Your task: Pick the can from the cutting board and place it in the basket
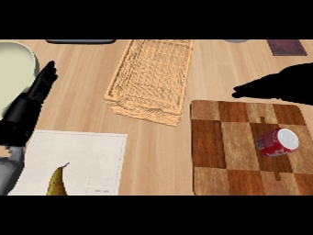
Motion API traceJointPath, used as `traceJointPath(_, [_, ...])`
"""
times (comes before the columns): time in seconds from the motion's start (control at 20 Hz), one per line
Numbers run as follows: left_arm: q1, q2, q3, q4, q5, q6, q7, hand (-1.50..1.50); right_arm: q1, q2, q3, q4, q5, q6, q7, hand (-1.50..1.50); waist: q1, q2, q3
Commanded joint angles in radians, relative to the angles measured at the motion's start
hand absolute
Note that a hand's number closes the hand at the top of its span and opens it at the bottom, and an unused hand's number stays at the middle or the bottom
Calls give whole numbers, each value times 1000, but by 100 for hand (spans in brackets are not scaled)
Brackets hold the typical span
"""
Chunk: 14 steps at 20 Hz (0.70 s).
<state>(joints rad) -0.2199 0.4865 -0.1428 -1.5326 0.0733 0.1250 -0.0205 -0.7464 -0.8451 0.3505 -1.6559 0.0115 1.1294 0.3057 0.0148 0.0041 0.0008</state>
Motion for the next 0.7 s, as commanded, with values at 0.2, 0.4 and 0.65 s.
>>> traceJointPath(0.2, [-27,-56,-5,6,-44,16,26,0,86,10,118,41,318,-10,-214,-150,1,4,1])
traceJointPath(0.4, [26,-30,28,-18,-27,-46,1,0,114,33,179,78,437,-81,-280,-150,3,0,0])
traceJointPath(0.65, [45,-48,44,-27,-65,-39,-13,0,181,-27,202,118,573,-215,-460,-150,-2,-1,0])
